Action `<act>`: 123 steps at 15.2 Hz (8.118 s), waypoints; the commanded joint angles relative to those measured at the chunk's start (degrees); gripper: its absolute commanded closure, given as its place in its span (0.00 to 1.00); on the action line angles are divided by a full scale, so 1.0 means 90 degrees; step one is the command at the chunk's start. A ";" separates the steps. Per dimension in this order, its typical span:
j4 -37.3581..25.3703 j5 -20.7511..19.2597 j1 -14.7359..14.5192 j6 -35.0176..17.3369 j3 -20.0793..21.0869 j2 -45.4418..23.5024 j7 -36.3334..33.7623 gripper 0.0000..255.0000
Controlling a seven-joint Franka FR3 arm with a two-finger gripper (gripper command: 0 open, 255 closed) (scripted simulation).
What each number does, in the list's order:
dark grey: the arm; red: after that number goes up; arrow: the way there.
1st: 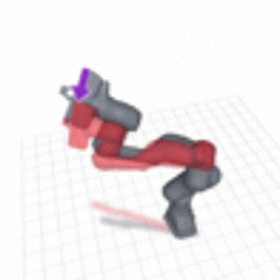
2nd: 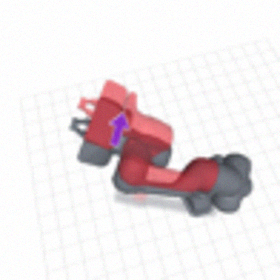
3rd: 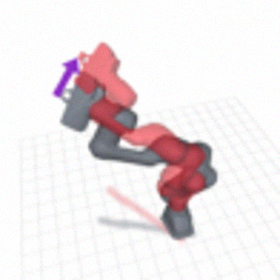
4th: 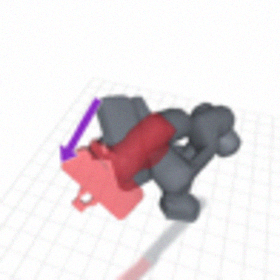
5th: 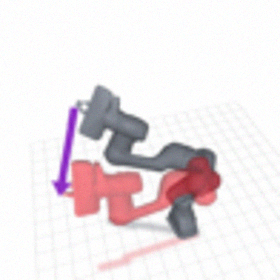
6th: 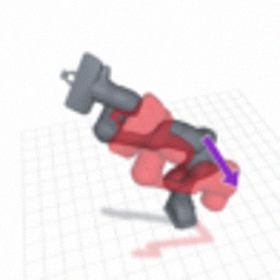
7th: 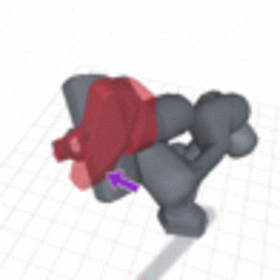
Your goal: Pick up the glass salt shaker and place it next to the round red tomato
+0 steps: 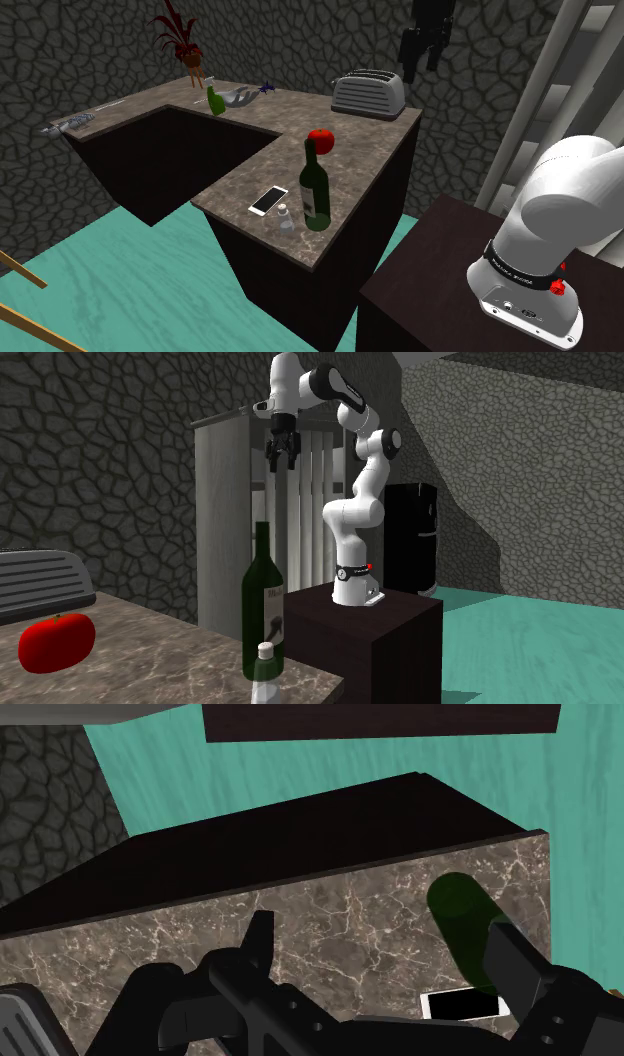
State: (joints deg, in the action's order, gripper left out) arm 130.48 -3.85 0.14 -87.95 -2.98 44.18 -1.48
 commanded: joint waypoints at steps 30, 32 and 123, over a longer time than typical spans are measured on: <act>0.1094 -0.0457 -0.0184 -0.6127 0.2565 -0.4401 -0.3967 0.00; 0.0841 -0.0919 -0.0173 -0.6386 0.2656 -0.4943 -0.4473 0.00; -0.4447 -0.1099 0.0974 -0.4397 0.1908 -0.7897 -0.2270 1.00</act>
State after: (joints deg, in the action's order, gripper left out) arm 92.14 -13.78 8.49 -127.90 14.42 -25.66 -22.87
